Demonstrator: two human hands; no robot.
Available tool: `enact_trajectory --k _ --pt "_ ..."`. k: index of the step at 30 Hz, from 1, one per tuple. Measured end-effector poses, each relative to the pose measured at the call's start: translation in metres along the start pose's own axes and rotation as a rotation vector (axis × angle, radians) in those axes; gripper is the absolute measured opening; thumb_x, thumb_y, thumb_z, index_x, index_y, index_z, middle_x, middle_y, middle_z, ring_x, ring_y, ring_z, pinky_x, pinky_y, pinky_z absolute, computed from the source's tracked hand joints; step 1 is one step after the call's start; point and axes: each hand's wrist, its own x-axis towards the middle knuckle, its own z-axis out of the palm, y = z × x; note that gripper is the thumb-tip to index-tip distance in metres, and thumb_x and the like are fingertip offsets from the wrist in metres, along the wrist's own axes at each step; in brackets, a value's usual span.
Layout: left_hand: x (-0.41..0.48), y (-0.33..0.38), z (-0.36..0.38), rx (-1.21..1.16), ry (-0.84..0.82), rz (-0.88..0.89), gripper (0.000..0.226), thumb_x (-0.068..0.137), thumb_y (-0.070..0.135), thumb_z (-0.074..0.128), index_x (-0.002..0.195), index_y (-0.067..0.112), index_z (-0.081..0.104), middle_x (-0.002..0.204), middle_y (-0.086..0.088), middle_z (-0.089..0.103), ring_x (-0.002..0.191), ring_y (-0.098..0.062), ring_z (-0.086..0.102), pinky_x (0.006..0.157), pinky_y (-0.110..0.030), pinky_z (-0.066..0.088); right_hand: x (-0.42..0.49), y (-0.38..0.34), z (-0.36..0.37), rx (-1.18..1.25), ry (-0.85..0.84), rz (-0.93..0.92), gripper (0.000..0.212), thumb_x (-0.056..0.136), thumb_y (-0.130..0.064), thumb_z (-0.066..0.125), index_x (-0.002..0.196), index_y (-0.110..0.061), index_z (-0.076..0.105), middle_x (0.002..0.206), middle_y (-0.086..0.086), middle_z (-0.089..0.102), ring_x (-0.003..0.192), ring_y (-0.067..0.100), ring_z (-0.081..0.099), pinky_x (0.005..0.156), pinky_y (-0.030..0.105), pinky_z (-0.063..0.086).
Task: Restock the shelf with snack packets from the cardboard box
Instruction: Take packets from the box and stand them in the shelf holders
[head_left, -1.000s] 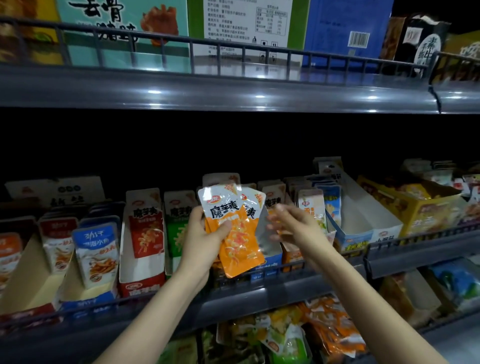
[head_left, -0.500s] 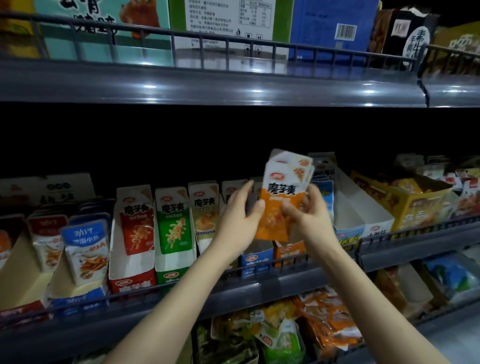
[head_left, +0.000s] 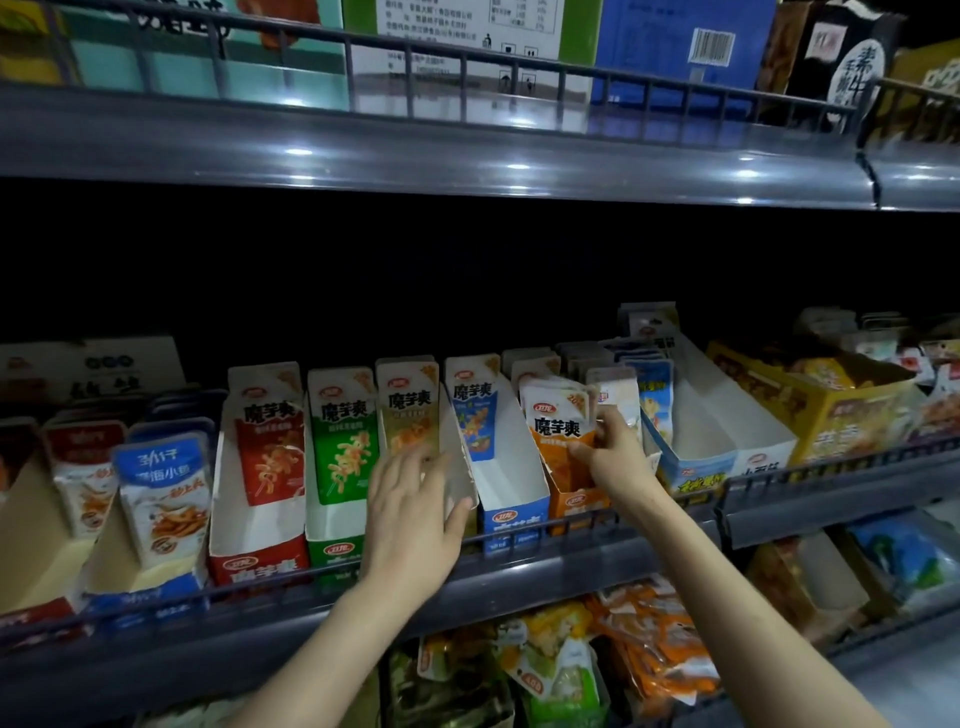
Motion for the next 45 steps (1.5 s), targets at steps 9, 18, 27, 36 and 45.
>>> enact_trajectory --k 9,18,27,36,45 --pt "-0.004 -0.007 0.008 0.026 0.026 -0.179 0.099 0.084 0.075 0.023 0.151 0.007 -0.004 0.160 -0.012 -0.003 0.147 -0.025 -0.005 0.119 -0.036 -0.004 0.007 -0.011 -0.006 -0.159 0.045 -0.072 0.046 0.084 -0.004 0.069 0.125 -0.015 0.050 0.108 0.001 0.062 0.097 0.018 0.061 0.073 0.031 0.055" --pt "-0.006 -0.006 0.009 0.010 0.014 -0.217 0.099 0.085 0.073 0.029 0.151 0.007 -0.006 0.160 -0.011 -0.006 0.147 -0.024 -0.001 0.116 -0.031 -0.002 0.017 -0.017 -0.005 -0.168 0.003 -0.106 0.039 0.082 -0.006 0.071 0.116 -0.013 0.055 0.107 0.001 0.063 0.093 0.015 0.061 0.070 0.023 0.049" --pt "-0.009 -0.004 0.014 0.218 -0.008 -0.178 0.092 0.086 0.069 0.001 0.148 0.006 0.025 0.153 -0.022 0.025 0.133 -0.033 0.041 0.107 -0.039 0.037 0.020 -0.021 -0.007 -0.594 0.050 -0.213 0.065 0.081 -0.008 0.073 0.139 -0.013 0.044 0.135 0.009 0.054 0.126 0.028 0.048 0.095 0.040 0.046" --pt "-0.009 -0.002 0.011 0.219 -0.042 -0.161 0.085 0.088 0.067 0.001 0.152 0.012 0.013 0.158 -0.020 0.009 0.139 -0.030 0.032 0.108 -0.036 0.033 0.038 -0.018 -0.011 -0.409 0.061 -0.141 0.049 0.078 -0.016 0.077 0.122 -0.014 0.057 0.111 -0.002 0.065 0.107 0.022 0.061 0.088 0.041 0.052" --pt "-0.007 -0.006 0.014 0.198 -0.090 -0.206 0.081 0.089 0.065 0.016 0.135 0.007 0.051 0.139 -0.026 0.045 0.110 -0.035 0.060 0.082 -0.038 0.053 0.059 -0.022 -0.011 -1.095 0.158 -0.406 0.050 0.077 -0.033 0.077 0.116 -0.011 0.055 0.113 0.011 0.061 0.108 0.030 0.049 0.092 0.038 0.034"
